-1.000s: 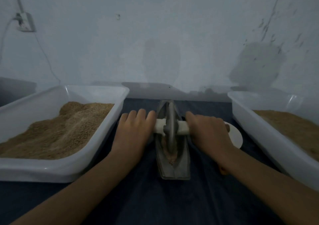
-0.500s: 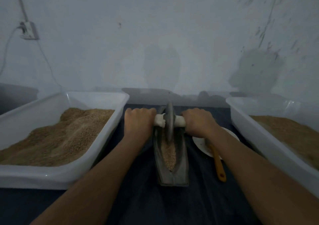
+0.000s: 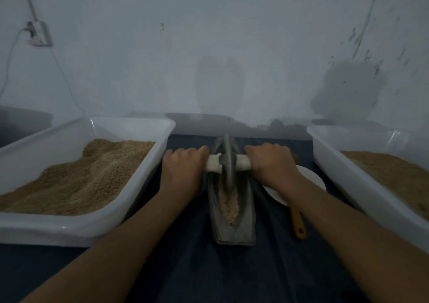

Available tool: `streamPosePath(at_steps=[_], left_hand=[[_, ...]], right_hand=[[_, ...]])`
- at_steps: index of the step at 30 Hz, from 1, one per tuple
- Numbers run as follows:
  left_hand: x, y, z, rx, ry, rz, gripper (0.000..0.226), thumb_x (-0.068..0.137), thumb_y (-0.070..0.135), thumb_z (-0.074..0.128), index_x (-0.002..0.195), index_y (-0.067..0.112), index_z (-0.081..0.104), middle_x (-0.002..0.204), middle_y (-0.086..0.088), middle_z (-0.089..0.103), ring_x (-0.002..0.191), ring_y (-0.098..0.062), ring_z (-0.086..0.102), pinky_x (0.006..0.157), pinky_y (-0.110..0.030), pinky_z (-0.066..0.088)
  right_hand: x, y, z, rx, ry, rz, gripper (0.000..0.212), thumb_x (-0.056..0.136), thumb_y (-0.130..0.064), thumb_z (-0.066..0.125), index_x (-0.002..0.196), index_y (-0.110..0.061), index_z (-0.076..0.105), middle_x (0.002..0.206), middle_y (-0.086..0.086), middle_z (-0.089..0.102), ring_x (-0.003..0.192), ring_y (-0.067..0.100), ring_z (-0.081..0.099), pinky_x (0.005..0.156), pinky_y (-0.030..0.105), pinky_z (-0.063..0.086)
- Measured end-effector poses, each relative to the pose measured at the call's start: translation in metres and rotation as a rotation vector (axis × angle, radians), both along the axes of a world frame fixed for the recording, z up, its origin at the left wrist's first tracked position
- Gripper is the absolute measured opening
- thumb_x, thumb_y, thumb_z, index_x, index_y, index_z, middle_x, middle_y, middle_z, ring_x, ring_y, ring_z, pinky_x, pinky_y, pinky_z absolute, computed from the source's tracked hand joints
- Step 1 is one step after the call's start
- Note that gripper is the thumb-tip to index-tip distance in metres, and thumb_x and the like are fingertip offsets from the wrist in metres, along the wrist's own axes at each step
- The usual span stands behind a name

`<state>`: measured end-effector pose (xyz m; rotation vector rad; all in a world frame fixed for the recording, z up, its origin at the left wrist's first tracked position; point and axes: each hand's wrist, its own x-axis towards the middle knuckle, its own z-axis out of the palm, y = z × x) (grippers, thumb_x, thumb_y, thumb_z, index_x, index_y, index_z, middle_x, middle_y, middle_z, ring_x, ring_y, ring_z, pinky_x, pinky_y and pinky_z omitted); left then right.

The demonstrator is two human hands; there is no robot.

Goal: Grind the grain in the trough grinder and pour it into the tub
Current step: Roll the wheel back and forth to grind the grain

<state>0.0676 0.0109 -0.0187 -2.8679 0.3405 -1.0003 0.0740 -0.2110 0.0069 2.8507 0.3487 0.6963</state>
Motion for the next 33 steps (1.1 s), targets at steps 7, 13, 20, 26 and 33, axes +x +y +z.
streamPosePath(at_steps=[7,13,20,26,33], left_hand=[[0.007,-0.004,0.007,-0.053,0.072,0.015,0.024,0.089,0.022,0.063,0.09,0.027,0.04,0.088,0.003,0.064,0.083,-0.026,0.064,0.067,-0.035,0.033],[-0.051,0.009,-0.005,0.07,-0.127,-0.121,0.024,0.075,0.007,0.055,0.095,0.019,0.047,0.087,-0.006,0.053,0.078,-0.032,0.052,0.069,-0.042,0.037],[-0.018,0.002,0.001,0.06,-0.019,-0.048,0.032,0.076,0.013,0.069,0.091,0.023,0.043,0.085,0.0,0.059,0.078,-0.028,0.059,0.066,-0.036,0.031],[0.03,-0.004,0.012,-0.103,0.189,0.024,0.01,0.091,0.027,0.064,0.097,0.025,0.055,0.09,-0.001,0.064,0.086,-0.029,0.065,0.066,-0.037,0.04],[0.032,-0.007,0.019,-0.101,0.245,0.028,0.008,0.093,0.027,0.064,0.099,0.025,0.059,0.096,-0.002,0.066,0.091,-0.028,0.065,0.071,-0.037,0.042]], right_hand=[[0.007,0.009,0.006,0.028,0.033,-0.057,0.02,0.084,-0.034,0.069,0.1,-0.027,0.06,0.096,0.001,0.067,0.087,0.028,0.065,0.066,0.035,0.037],[-0.054,-0.004,-0.03,0.033,-0.349,0.154,0.018,0.071,-0.013,0.061,0.081,-0.018,0.047,0.063,0.003,0.054,0.047,0.022,0.047,0.048,0.029,0.025],[-0.027,-0.006,-0.021,0.033,-0.319,0.12,0.02,0.07,-0.014,0.07,0.083,-0.015,0.055,0.064,0.006,0.059,0.049,0.029,0.054,0.046,0.025,0.023],[0.05,0.003,0.031,-0.111,0.293,0.011,0.022,0.079,-0.033,0.077,0.092,-0.027,0.061,0.091,-0.001,0.065,0.077,0.02,0.059,0.058,0.03,0.038],[0.051,0.007,0.033,-0.099,0.313,-0.028,0.016,0.083,-0.029,0.073,0.095,-0.028,0.062,0.099,0.0,0.068,0.078,0.019,0.058,0.054,0.027,0.033]])
